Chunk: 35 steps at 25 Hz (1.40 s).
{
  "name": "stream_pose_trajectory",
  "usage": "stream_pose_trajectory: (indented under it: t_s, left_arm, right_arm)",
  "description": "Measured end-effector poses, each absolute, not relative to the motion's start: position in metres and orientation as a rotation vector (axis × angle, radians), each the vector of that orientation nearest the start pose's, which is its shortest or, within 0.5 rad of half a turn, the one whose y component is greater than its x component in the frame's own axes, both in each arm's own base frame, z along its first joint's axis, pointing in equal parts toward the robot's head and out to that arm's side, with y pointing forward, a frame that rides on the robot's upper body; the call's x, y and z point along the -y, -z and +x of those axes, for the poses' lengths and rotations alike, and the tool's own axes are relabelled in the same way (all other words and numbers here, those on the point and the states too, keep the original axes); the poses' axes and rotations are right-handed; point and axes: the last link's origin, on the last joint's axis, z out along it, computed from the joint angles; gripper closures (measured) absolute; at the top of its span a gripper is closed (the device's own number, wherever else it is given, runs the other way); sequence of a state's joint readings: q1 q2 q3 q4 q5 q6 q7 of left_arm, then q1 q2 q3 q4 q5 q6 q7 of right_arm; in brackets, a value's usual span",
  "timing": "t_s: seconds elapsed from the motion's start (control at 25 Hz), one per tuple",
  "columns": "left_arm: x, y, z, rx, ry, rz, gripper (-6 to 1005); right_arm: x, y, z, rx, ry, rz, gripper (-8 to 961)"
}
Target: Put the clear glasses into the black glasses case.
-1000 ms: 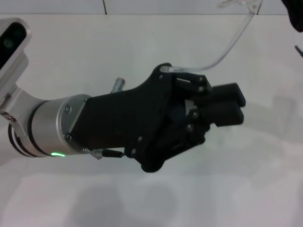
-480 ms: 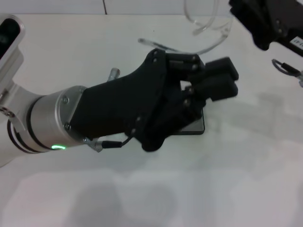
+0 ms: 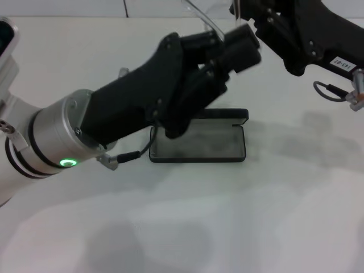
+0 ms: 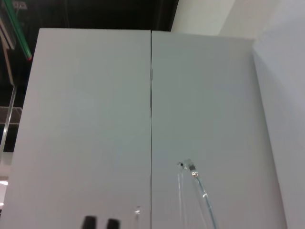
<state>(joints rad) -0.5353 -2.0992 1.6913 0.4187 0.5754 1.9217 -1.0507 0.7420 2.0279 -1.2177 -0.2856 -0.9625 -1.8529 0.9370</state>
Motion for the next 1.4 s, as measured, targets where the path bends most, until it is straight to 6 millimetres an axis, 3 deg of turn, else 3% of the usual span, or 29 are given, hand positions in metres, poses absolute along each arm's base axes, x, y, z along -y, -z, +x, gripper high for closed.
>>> stream_pose_trajectory:
  t_s: [1.4]
  left_arm:
    - [-0.273, 0.013, -0.154, 0.255, 2.061, -2.361, 887]
  right_arm:
    - [-0.332, -0.001, 0.14, 0.048, -1.69, -2.52, 884]
